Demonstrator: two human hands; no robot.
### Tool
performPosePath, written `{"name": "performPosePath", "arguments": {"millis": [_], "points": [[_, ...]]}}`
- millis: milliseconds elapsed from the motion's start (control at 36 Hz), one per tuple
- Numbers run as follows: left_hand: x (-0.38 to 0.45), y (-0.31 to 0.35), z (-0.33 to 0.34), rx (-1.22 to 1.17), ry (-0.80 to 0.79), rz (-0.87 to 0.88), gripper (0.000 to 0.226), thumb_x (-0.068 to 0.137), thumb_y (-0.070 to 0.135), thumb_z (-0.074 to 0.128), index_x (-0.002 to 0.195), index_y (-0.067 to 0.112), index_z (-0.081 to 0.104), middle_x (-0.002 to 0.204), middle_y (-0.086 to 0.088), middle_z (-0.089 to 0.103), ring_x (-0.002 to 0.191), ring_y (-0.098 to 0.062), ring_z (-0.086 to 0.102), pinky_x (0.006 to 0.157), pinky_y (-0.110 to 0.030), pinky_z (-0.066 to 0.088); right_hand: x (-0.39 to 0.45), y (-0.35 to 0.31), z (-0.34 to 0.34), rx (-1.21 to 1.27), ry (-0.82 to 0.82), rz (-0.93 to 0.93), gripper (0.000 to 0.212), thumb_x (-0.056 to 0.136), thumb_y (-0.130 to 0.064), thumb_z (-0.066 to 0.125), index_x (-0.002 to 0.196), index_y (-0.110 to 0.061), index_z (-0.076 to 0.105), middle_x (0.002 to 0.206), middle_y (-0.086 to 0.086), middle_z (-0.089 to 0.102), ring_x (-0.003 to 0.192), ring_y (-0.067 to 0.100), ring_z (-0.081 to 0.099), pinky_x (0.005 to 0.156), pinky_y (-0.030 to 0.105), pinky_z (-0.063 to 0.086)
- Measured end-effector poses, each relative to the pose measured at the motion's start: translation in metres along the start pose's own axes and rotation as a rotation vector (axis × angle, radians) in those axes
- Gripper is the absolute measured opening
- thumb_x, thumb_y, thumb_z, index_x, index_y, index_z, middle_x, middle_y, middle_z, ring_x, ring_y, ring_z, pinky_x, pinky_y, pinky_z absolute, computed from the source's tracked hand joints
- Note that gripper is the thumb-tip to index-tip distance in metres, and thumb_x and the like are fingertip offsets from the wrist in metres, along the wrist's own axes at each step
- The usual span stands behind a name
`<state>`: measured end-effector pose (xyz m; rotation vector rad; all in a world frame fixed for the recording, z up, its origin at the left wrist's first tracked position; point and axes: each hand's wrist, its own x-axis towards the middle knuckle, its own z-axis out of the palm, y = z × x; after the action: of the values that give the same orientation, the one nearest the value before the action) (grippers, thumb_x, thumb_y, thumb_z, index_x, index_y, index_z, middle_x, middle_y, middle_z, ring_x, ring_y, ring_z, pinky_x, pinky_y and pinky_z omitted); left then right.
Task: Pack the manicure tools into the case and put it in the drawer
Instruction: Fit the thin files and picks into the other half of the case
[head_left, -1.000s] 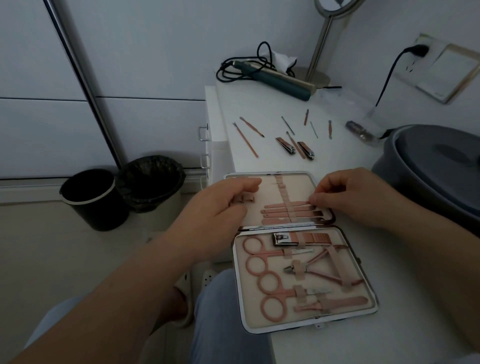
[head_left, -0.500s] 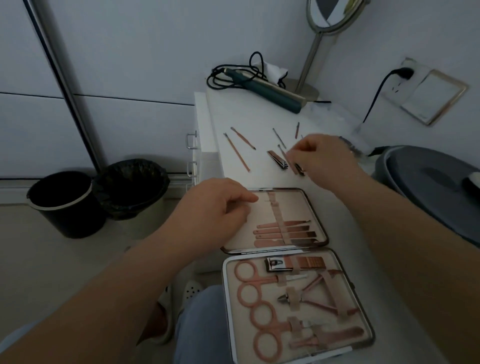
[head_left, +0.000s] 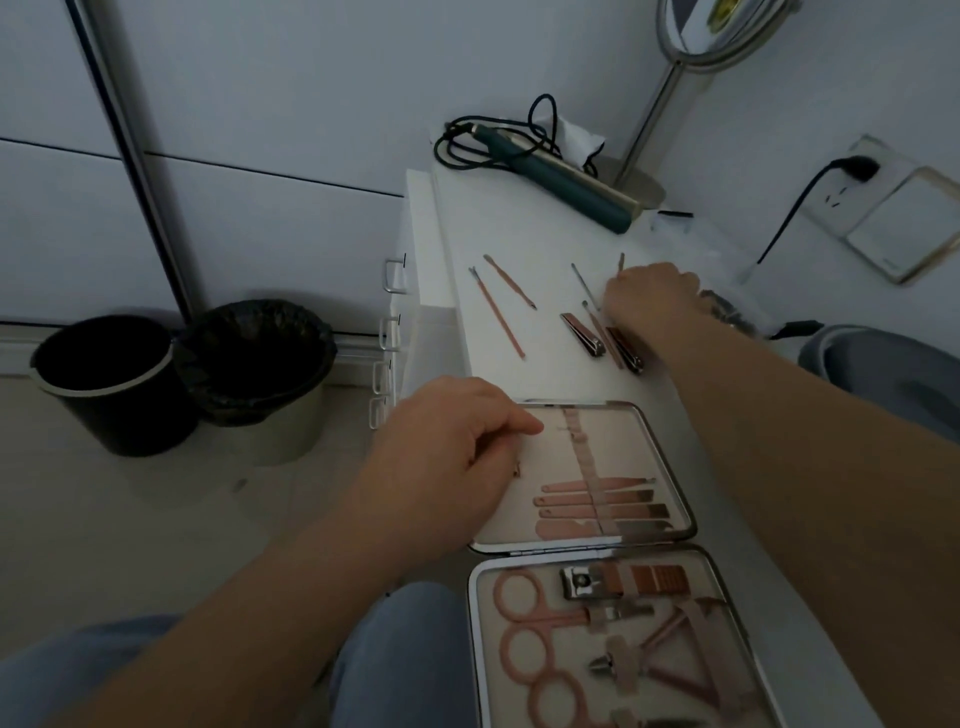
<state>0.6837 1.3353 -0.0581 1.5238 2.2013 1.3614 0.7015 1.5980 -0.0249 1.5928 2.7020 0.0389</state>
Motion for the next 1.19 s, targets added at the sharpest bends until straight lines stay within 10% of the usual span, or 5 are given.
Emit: {"name": "performPosePath", "arguments": {"millis": [222, 389, 583, 1028, 1194], "points": [[-0.001, -0.001, 0.002, -0.013, -0.013, -0.011, 0.021, 0.084, 0.022, 0.051, 0.093, 0.029, 0.069, 0.088, 0.021, 0.055, 0.090, 0.001, 0.045, 0.084, -0.020, 0.038, 0.006, 0.003, -0.002, -0.008, 0.131, 0.044, 0.042, 0.090, -0.037, 0.037, 0.120, -0.012, 0.053, 0.124, 0.016, 0.047, 0.117, 0.033, 0.038, 0.096, 0.044, 0.031], [-0.001, -0.002, 0.001, -0.009, -0.016, 0.003, 0.021, 0.084, 0.022, 0.052, 0.093, 0.029, 0.069, 0.090, 0.020, 0.057, 0.091, 0.000, 0.046, 0.084, -0.016, 0.037, 0.012, 0.002, -0.007, 0.085, 0.113, 0.087, 0.035, 0.077, -0.041, 0.059, 0.067, -0.012, 0.042, 0.084, 0.008, 0.054, 0.082, 0.026, 0.046, 0.082, 0.038, 0.032], [-0.002, -0.003, 0.003, -0.019, -0.009, 0.004, 0.020, 0.084, 0.020, 0.053, 0.093, 0.028, 0.069, 0.090, 0.021, 0.055, 0.090, 0.001, 0.045, 0.084, -0.016, 0.037, 0.015, -0.001, -0.014, 0.157, 0.057, 0.012, 0.024, 0.070, -0.010, 0.056, 0.056, -0.015, 0.037, 0.060, 0.003, 0.043, 0.057, 0.019, 0.042, 0.060, 0.027, 0.030], [-0.006, 0.000, 0.003, -0.009, -0.024, -0.007, 0.020, 0.088, 0.025, 0.051, 0.096, 0.031, 0.068, 0.092, 0.026, 0.049, 0.095, 0.006, 0.039, 0.084, -0.006, 0.029, 0.013, -0.009, -0.009, 0.215, 0.078, 0.028, 0.031, 0.079, -0.021, 0.058, 0.056, -0.010, 0.040, 0.058, 0.005, 0.042, 0.051, 0.017, 0.039, 0.046, 0.024, 0.026], [-0.007, 0.002, 0.001, -0.009, -0.045, -0.017, 0.021, 0.089, 0.026, 0.048, 0.098, 0.032, 0.066, 0.097, 0.025, 0.051, 0.098, 0.007, 0.039, 0.086, -0.006, 0.028, -0.019, -0.013, -0.023, 0.700, 0.131, 0.098, 0.037, 0.076, -0.023, 0.060, 0.051, -0.013, 0.034, 0.053, 0.000, 0.035, 0.047, 0.013, 0.033, 0.047, 0.022, 0.026]]}}
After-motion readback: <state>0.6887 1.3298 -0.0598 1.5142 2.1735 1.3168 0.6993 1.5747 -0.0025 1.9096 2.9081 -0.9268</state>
